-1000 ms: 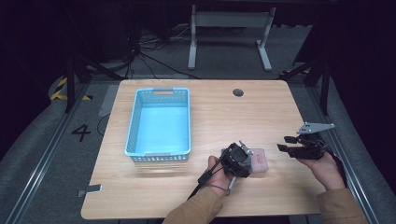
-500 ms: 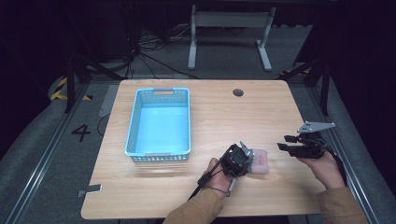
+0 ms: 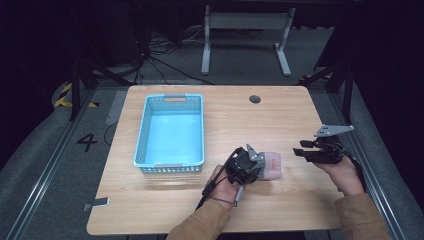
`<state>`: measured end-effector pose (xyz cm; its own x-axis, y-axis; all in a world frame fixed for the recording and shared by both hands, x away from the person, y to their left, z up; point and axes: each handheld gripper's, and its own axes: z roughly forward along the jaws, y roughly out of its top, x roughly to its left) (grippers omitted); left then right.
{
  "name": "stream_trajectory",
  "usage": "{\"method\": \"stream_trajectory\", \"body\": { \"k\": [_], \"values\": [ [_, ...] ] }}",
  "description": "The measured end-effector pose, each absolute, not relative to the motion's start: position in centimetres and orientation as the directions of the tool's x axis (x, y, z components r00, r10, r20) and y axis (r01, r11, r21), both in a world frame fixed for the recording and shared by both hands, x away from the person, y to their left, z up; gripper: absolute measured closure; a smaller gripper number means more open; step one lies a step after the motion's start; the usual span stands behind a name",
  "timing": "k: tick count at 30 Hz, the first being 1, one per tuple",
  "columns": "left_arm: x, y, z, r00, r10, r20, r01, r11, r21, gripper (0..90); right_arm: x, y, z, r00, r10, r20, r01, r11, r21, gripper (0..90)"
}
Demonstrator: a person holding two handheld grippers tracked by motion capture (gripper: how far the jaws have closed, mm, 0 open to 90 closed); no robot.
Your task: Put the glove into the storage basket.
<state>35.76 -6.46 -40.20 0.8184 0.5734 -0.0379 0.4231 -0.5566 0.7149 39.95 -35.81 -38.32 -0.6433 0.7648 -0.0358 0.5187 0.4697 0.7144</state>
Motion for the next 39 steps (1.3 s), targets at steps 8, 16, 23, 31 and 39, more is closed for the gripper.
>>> {"method": "stream_trajectory", "body": {
  "k": [8, 16, 23, 31, 39],
  "values": [
    [35.9, -4.7, -38.6, 0.810, 0.585, -0.046, 0.424, -0.528, 0.736, 67.8, 40.8, -34.9, -38.3, -0.660, 0.751, -0.034, 0.510, 0.480, 0.714, 53.6],
    [36.5, -2.0, -36.7, 0.784, 0.620, -0.033, 0.425, -0.496, 0.757, 67.7, 41.2, -34.5, -38.6, -0.665, 0.746, -0.026, 0.516, 0.484, 0.706, 53.5],
    [37.0, 0.7, -35.2, 0.755, 0.656, -0.018, 0.426, -0.469, 0.774, 67.6, 41.4, -34.4, -38.9, -0.665, 0.746, -0.023, 0.522, 0.487, 0.700, 53.4],
    [37.8, 4.2, -34.1, 0.716, 0.698, -0.032, 0.451, -0.427, 0.784, 67.3, 41.3, -34.5, -39.1, -0.661, 0.751, -0.017, 0.531, 0.482, 0.697, 53.4],
    [38.5, 7.2, -33.3, 0.685, 0.728, -0.030, 0.462, -0.402, 0.791, 67.2, 41.2, -34.6, -39.5, -0.658, 0.753, -0.011, 0.543, 0.485, 0.686, 53.2]
  ]
}}
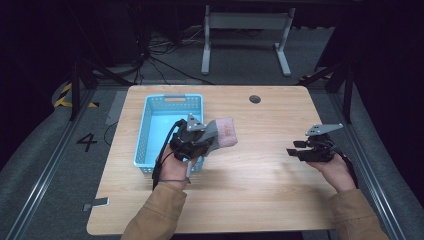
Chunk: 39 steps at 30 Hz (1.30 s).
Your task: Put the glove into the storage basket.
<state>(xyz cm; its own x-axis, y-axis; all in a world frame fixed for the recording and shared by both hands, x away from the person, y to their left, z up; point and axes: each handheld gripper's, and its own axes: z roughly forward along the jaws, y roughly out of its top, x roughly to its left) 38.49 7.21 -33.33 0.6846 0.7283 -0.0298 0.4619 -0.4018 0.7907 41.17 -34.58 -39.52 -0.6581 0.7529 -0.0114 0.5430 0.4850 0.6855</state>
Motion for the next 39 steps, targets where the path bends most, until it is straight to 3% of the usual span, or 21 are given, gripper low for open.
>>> {"method": "stream_trajectory", "body": {
  "k": [24, 39],
  "values": [
    [42.3, 13.7, -34.1, 0.617, 0.787, 0.012, 0.483, -0.392, 0.783, 66.8, 39.5, -35.4, -39.7, -0.646, 0.763, 0.018, 0.561, 0.459, 0.689, 53.1],
    [45.0, 15.4, -37.3, 0.577, 0.817, 0.000, 0.579, -0.409, 0.705, 66.5, 39.0, -35.9, -40.2, -0.633, 0.774, 0.018, 0.576, 0.456, 0.679, 52.6]
  ]
}}
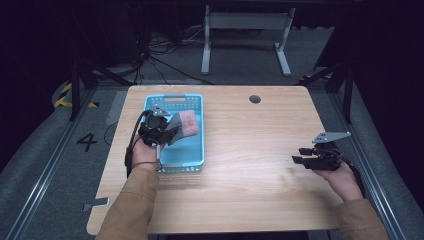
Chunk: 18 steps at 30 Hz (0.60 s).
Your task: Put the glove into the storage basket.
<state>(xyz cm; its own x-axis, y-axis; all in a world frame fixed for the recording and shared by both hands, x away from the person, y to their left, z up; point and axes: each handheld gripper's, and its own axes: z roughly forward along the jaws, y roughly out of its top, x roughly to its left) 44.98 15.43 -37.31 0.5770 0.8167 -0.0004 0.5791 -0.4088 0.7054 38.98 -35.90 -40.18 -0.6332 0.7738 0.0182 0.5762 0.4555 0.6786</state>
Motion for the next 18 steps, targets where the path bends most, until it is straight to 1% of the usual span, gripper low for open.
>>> {"method": "stream_trajectory", "body": {
  "k": [4, 10, 14, 18],
  "values": [
    [45.8, 15.5, -38.2, 0.569, 0.822, -0.011, 0.613, -0.416, 0.672, 66.5, 39.0, -35.8, -40.3, -0.636, 0.771, 0.021, 0.579, 0.458, 0.674, 52.5],
    [46.7, 15.2, -39.1, 0.576, 0.817, 0.002, 0.631, -0.446, 0.635, 66.2, 39.0, -35.8, -40.5, -0.635, 0.772, 0.023, 0.583, 0.460, 0.670, 52.3],
    [47.8, 15.1, -40.4, 0.577, 0.816, -0.020, 0.666, -0.457, 0.590, 65.9, 39.0, -36.0, -40.7, -0.634, 0.773, 0.023, 0.584, 0.459, 0.669, 52.1],
    [48.1, 15.1, -40.8, 0.581, 0.814, -0.020, 0.676, -0.468, 0.569, 65.8, 38.9, -36.1, -40.8, -0.633, 0.774, 0.030, 0.591, 0.457, 0.664, 51.8]
  ]
}}
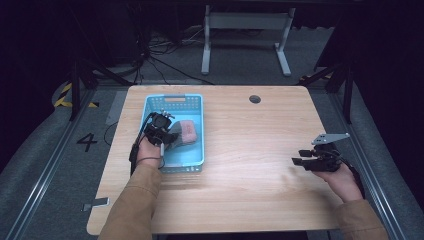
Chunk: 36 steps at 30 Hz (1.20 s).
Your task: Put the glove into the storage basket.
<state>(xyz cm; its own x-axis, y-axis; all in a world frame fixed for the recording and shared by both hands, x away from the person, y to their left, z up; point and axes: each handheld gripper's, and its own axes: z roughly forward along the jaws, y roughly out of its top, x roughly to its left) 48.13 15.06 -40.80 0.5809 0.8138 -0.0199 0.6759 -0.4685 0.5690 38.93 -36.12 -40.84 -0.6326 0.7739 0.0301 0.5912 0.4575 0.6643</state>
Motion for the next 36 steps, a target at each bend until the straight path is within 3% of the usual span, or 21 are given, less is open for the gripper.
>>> {"method": "stream_trajectory", "body": {
  "k": [5, 20, 28, 36],
  "values": [
    [48.8, 14.8, -41.4, 0.597, 0.800, -0.049, 0.690, -0.482, 0.540, 65.5, 38.8, -36.2, -41.1, -0.630, 0.776, 0.035, 0.599, 0.457, 0.657, 51.4],
    [50.6, 13.3, -41.9, 0.626, 0.780, -0.012, 0.692, -0.548, 0.470, 62.8, 37.8, -37.0, -41.3, -0.615, 0.788, 0.031, 0.608, 0.448, 0.656, 51.2],
    [50.2, 13.4, -41.0, 0.592, 0.805, 0.019, 0.670, -0.506, 0.543, 43.2, 37.9, -36.7, -41.1, -0.621, 0.783, 0.026, 0.596, 0.450, 0.666, 51.1],
    [48.2, 13.7, -39.2, 0.591, 0.807, 0.007, 0.630, -0.467, 0.621, 40.5, 38.7, -35.6, -40.8, -0.647, 0.762, 0.023, 0.576, 0.469, 0.670, 50.8]
  ]
}}
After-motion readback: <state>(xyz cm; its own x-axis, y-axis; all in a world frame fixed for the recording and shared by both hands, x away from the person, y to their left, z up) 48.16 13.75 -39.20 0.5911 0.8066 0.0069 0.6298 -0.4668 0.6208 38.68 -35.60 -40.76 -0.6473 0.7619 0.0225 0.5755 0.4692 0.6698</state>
